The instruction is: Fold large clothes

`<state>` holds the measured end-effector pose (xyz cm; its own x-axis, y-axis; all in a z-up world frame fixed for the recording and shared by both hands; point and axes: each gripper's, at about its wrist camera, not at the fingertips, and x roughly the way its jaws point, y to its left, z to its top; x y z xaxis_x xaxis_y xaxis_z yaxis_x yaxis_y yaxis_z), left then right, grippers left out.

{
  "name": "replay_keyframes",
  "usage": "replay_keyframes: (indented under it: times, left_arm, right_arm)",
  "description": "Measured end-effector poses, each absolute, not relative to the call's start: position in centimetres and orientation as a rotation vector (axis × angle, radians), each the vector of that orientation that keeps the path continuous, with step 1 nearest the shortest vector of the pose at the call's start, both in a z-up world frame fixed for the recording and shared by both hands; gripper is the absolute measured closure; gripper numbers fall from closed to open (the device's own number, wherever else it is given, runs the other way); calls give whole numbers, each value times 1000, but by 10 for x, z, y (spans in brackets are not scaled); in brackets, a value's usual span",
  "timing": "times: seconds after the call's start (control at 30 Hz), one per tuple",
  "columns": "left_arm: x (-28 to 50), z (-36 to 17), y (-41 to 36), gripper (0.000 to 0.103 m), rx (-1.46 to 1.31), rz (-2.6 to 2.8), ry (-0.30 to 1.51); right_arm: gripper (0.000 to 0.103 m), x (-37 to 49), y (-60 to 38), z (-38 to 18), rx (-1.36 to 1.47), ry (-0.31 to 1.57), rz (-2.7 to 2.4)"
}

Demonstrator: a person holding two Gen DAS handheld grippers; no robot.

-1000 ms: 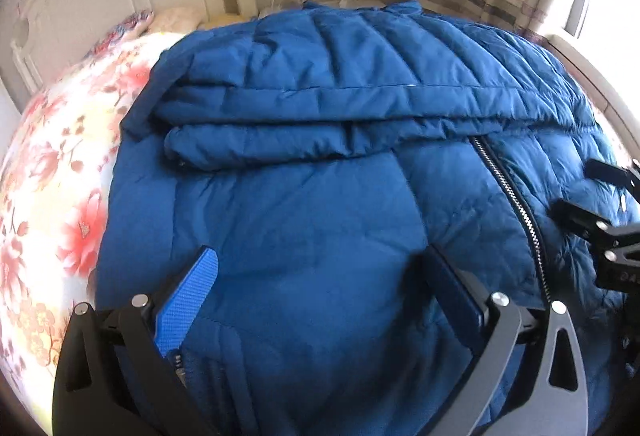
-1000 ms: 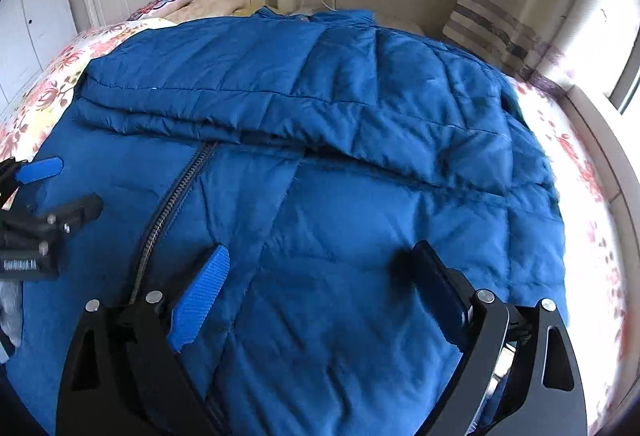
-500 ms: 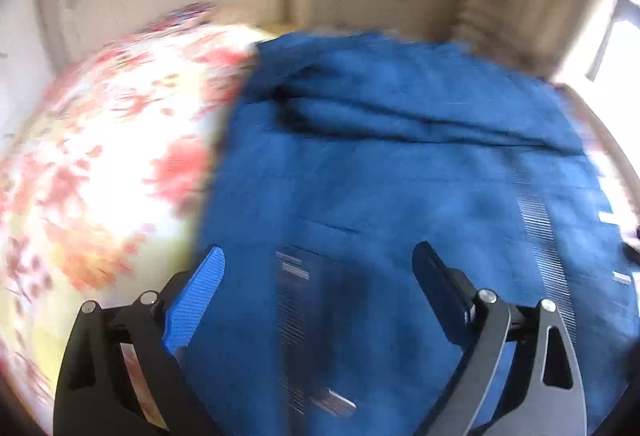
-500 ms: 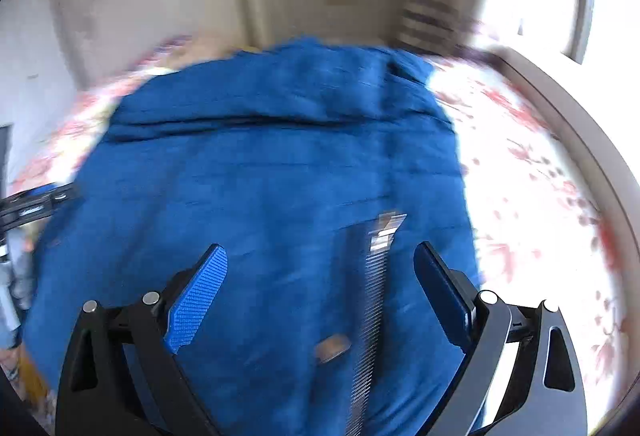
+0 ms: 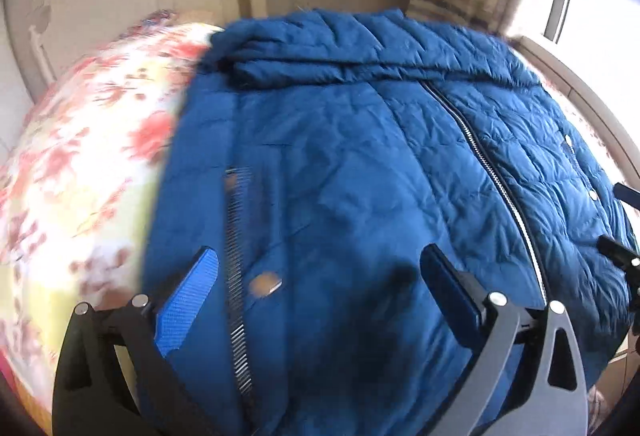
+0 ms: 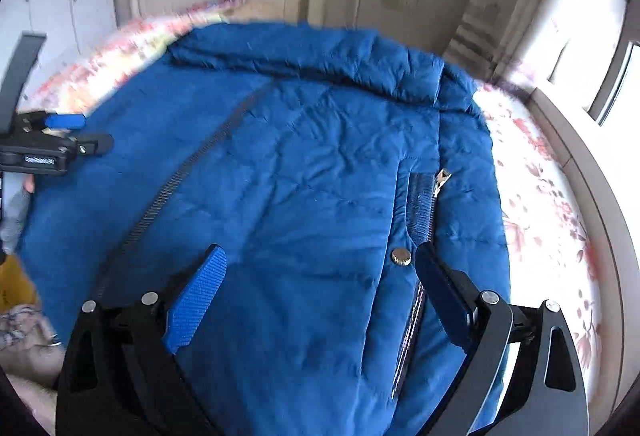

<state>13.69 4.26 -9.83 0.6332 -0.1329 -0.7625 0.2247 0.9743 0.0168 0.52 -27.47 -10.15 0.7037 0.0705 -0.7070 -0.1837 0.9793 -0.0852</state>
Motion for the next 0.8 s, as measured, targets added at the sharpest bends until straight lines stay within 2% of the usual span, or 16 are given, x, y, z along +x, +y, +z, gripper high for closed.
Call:
replay_keyframes:
  times: [0.13,0.27,0.47,0.57,0.6,0.63,0.8]
  left_arm:
    - [115,-119,65,2,192,-135,893]
    - [107,-120,87,2,113,-160,882]
    - [73,-90,54,3,124,-265,787]
    - [60,-109,11,2,278,-329,795]
    - [61,-121,2,2,319,-310,808]
    - [59,-126,4,2,297,-305,764]
    - [61,-119,26,2,254,-321,800]
  right_arm:
    - [12,-2,-274,-122,-208,844,138]
    - [11,-7,-286,-132,-94,845,122]
    - [11,-29,-247,-106,-127,744,235]
    - [11,-22,-219,-133,-224,817,261]
    - [10,-24,-219,-135,-206,779,258]
    - [7,-23,-224,-138,-175,776,263]
    - [7,-31,-243,-124,-193,790,237]
